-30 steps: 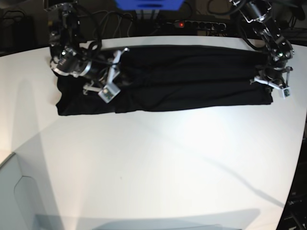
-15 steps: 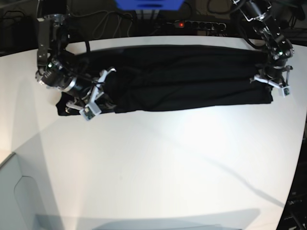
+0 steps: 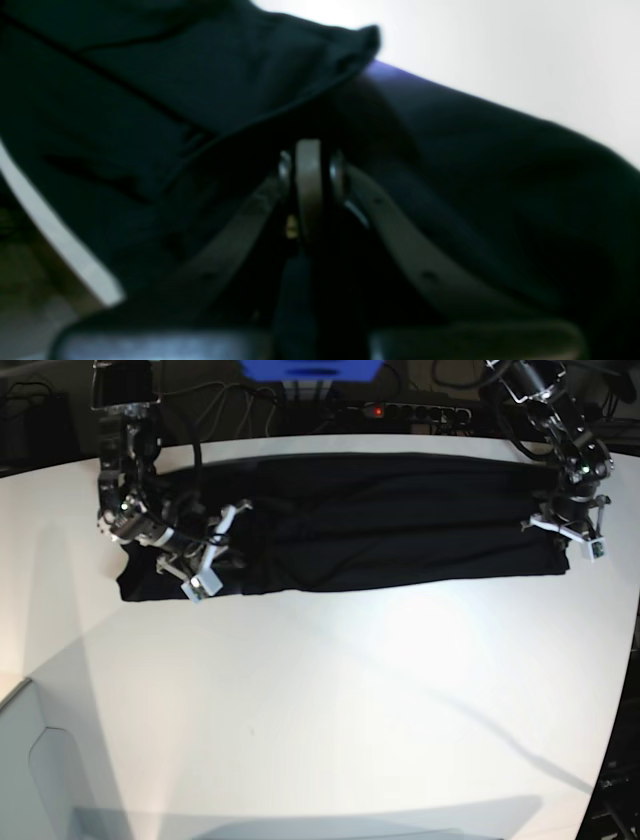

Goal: Fold the T-shirt properly
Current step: 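Press the folded flap flat with the right gripper, moving inward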

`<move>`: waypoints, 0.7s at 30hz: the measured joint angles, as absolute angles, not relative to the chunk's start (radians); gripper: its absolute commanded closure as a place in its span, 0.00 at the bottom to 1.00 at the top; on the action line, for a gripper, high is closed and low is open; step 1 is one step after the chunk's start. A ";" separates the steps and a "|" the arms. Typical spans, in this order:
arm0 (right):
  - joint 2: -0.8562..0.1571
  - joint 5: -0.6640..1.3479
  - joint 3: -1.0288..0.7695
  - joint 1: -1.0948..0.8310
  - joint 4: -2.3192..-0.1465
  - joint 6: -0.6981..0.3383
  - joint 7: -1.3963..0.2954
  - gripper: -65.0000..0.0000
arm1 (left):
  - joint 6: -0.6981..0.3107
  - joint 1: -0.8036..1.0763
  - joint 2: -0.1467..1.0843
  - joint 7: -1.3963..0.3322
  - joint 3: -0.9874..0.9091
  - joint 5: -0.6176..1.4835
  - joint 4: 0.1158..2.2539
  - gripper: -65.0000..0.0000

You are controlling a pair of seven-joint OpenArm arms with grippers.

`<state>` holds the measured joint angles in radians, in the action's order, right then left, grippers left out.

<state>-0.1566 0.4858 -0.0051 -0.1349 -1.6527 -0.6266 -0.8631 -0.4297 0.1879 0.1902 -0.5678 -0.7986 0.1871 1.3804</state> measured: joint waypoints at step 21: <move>-0.153 0.494 0.212 -0.310 -1.975 -0.628 -0.944 1.00 | -0.430 0.186 0.191 -0.567 -0.799 0.187 1.379 1.00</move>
